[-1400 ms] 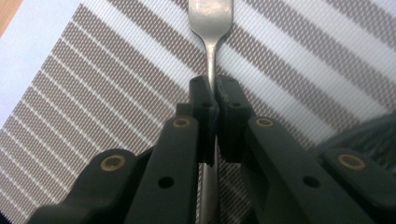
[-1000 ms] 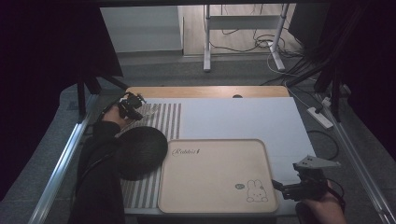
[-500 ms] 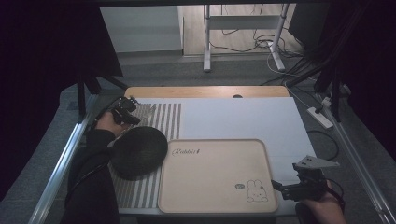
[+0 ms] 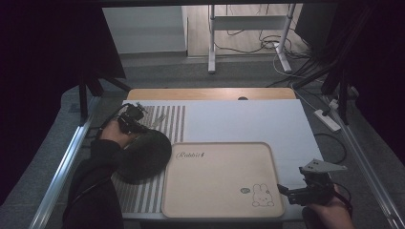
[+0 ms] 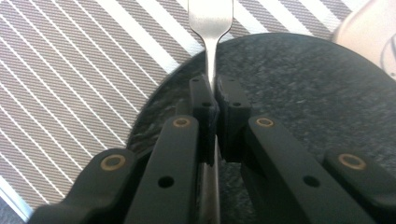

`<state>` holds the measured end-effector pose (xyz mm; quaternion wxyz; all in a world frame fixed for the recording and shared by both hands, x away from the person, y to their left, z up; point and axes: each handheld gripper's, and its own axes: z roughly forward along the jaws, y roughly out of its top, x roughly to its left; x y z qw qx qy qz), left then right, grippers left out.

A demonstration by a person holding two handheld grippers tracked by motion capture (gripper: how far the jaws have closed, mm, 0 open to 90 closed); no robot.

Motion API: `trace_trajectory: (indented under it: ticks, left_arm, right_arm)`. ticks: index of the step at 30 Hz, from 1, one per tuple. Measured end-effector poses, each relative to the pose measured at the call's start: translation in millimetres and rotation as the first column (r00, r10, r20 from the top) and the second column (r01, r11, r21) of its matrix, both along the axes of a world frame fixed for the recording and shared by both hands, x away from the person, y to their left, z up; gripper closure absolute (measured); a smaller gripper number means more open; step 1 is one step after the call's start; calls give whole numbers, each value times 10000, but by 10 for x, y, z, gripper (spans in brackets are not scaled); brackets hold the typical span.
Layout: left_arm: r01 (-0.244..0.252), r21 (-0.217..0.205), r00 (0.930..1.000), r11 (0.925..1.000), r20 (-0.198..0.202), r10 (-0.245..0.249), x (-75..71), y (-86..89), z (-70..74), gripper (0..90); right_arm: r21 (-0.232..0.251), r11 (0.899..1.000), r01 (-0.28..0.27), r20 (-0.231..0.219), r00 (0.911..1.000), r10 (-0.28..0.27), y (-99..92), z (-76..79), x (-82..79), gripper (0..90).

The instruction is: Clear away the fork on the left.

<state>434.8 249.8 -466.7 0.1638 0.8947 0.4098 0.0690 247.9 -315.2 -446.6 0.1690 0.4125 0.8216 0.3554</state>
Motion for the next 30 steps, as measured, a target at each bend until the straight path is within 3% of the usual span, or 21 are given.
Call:
trace_trajectory:
  ticks: [9,14,30]
  left_arm:
    - [-2,-330,10000,9995,25,3,-175,-94,-10,864]
    - [163,-272,9997,9995,-160,-167,-262,-203,3,864]
    - [244,-672,9980,9974,-562,-282,-654,-528,20,864]
  right_arm:
    - [-30,10000,-5,19,10000,5,6,-2,0,0]
    - [-96,10000,-20,26,10000,20,12,-2,-1,0]
    - [-89,9998,-179,142,9997,181,18,4,-15,0]
